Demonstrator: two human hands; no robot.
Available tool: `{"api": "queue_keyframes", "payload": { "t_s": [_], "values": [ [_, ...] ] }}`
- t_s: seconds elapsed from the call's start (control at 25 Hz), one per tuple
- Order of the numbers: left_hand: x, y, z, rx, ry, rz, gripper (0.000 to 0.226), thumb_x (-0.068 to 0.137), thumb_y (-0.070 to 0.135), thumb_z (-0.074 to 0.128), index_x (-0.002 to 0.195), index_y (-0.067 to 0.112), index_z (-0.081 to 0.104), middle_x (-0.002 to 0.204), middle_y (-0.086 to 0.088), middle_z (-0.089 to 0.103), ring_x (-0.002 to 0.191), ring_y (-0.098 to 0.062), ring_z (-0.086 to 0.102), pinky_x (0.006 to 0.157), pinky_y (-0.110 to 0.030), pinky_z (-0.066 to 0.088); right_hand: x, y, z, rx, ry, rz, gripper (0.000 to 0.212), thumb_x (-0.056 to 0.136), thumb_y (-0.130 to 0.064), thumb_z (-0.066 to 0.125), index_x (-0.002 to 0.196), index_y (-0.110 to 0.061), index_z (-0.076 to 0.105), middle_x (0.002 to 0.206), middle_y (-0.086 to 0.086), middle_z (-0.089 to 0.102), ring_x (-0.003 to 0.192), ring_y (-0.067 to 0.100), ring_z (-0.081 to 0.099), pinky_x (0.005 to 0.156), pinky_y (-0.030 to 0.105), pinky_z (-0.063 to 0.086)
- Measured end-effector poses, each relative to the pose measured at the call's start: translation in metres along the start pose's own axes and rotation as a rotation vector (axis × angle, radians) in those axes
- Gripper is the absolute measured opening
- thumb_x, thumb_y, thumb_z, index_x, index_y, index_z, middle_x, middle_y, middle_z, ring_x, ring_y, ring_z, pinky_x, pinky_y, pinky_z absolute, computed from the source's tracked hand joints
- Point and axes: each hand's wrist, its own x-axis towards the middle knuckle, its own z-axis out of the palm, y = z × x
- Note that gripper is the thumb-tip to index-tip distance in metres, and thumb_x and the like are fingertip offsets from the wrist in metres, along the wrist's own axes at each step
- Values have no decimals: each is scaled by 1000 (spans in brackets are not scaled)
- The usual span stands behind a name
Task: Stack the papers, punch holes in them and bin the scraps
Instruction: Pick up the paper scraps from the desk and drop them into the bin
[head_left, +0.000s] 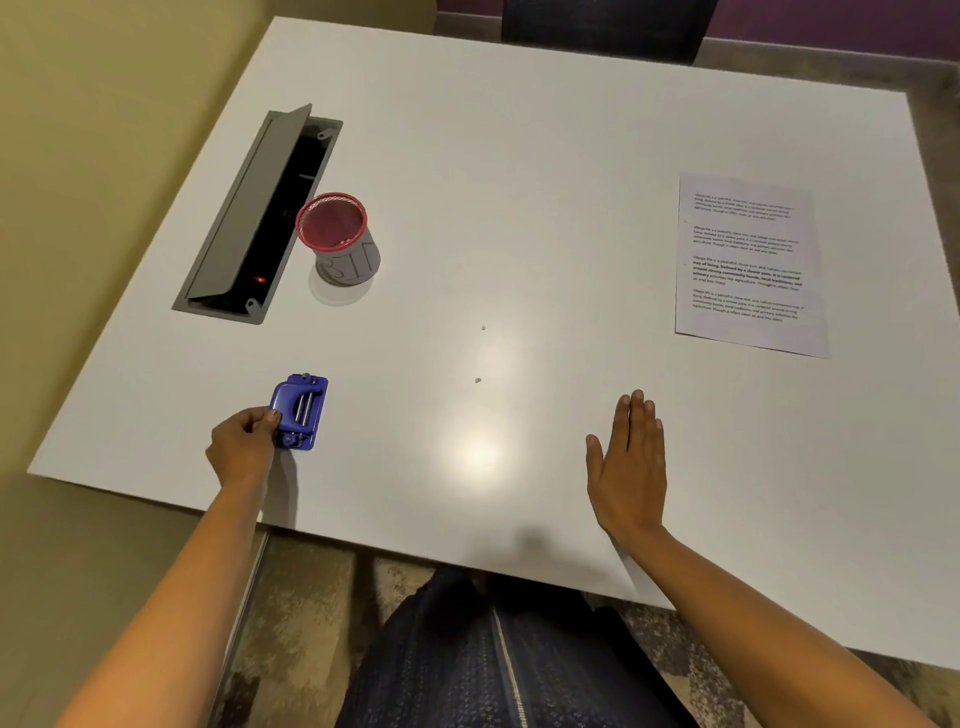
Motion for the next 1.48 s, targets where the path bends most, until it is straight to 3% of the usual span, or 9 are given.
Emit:
{"api": "queue_keyframes", "payload": {
  "t_s": [0.28, 0.44, 0.52, 0.6, 0.72, 0.88, 1.08, 1.36, 1.48],
  "values": [
    [-4, 2, -3, 63, 22, 56, 23, 95, 16, 58, 112, 4, 67, 98, -11, 65, 92, -28, 59, 84, -37, 47, 0, 0, -1, 20, -11, 9, 66, 100, -43, 22, 154, -8, 7, 163, 10, 7, 151, 22, 2, 124, 37, 7],
    [-43, 13, 10, 200, 246, 372, 28, 96, 23, 53, 122, 15, 60, 121, -7, 65, 111, -29, 59, 88, -42, 48, 1, 0, 0, 22, -17, 12, 66, 100, -43, 22, 154, -8, 8, 163, 9, 5, 151, 21, 1, 124, 38, 6],
    [-65, 14, 31, 246, 159, 582, 30, 98, 23, 50, 126, 13, 58, 127, -7, 63, 119, -28, 57, 97, -42, 46, 2, -1, -1, 36, -24, 13, 66, 99, -42, 20, 154, -7, 7, 164, 9, 4, 151, 21, -1, 124, 38, 5],
    [-82, 8, 58, 342, 10, 690, 39, 100, 22, 48, 135, 8, 53, 143, -10, 53, 138, -28, 44, 114, -42, 34, 3, -3, -1, 74, -35, 20, 65, 100, -40, 21, 154, -7, 7, 164, 9, 2, 151, 20, -3, 124, 39, 2],
    [-92, 2, 93, 499, -162, 714, 52, 101, 28, 42, 149, 10, 36, 160, -7, 28, 151, -21, 20, 124, -41, 13, 4, -12, -3, 221, -24, 81, 58, 102, -32, 29, 152, -7, 14, 163, 4, 6, 151, 18, 0, 124, 36, -2],
    [-90, -11, 118, 621, -175, 775, 60, 100, 36, 38, 153, 13, 26, 163, -6, 19, 152, -23, 16, 124, -46, 13, 11, -38, -9, 486, -50, 128, 47, 102, -24, 38, 147, -14, 30, 155, -4, 31, 146, 15, 23, 122, 35, 19],
    [-84, -22, 125, 679, -146, 796, 63, 100, 41, 28, 156, 18, 13, 165, -2, 9, 153, -21, 7, 124, -46, 9, 33, -79, -18, 421, -39, -156, 27, 95, -5, 50, 121, -8, 58, 123, 6, 60, 116, 24, 53, 98, 36, 47],
    [-80, -23, 127, 683, -158, 780, 64, 99, 43, 24, 157, 22, 5, 166, 3, 1, 153, -17, -1, 125, -45, 5, 68, -132, -17, 303, -154, -329, 17, 94, -6, 56, 108, -5, 65, 108, 9, 64, 99, 23, 58, 81, 36, 51],
    [-80, -23, 128, 689, -144, 775, 64, 99, 43, 23, 157, 23, 5, 166, 3, 2, 153, -17, 0, 125, -44, 5, 75, -142, -17, 247, -160, -364, 14, 93, -7, 59, 105, -5, 65, 106, 8, 64, 97, 21, 58, 74, 29, 48]
  ]
}}
